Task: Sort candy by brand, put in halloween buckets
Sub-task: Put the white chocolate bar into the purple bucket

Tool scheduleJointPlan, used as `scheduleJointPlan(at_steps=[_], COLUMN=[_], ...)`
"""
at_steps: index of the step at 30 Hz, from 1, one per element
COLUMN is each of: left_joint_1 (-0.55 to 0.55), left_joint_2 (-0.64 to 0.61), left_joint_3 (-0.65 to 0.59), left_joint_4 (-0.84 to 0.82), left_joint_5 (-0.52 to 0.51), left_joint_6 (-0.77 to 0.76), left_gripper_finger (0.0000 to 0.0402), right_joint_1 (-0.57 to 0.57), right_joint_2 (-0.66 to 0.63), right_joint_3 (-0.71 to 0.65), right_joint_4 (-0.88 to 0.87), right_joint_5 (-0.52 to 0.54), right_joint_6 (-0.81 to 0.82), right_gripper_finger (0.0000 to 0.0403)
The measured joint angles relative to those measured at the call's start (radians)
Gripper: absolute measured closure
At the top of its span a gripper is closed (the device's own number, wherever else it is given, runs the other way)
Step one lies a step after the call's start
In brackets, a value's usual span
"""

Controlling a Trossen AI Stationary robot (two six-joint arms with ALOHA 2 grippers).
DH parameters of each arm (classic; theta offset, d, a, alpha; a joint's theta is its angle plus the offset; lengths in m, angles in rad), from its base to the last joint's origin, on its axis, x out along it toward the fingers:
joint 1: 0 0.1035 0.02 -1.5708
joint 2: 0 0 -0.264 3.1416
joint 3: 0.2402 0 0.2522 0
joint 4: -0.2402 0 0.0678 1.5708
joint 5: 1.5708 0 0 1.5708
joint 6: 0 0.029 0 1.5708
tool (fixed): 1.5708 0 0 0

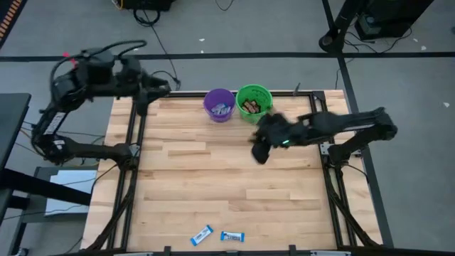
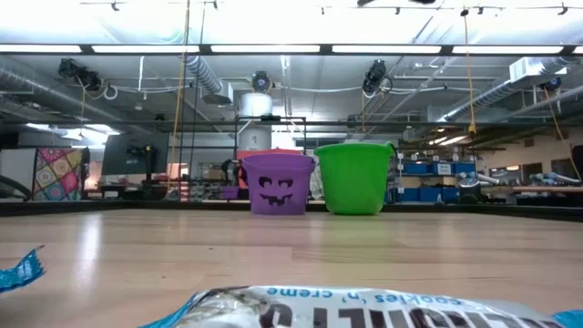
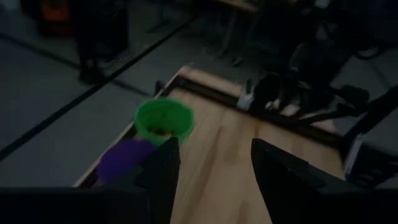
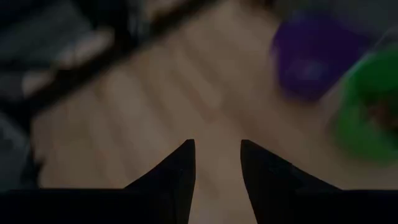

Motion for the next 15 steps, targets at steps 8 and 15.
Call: scheduleJointPlan(at_steps=[8, 15], left_joint_1=[-0.026, -0.026], left_joint_2=[-0.079, -0.151], left_joint_3=[-0.090, -0.287], left_joint_4=[-0.113, -0.076], left_joint_5=[-0.111, -0.113], left_joint_6=[-0.046, -0.182], left_gripper_finger=[0.0199, 0.0199], right_joint_1=[-0.022, -0.059], right_joint_2=[0.253, 0.261], right_joint_3=[-0.002, -0.002], right_joint_4=[0.086, 0.145], right_joint_5=[-0.376, -0.580], right_joint_6=[0.046, -0.065], right_gripper_finger=[0.0264, 0.0264])
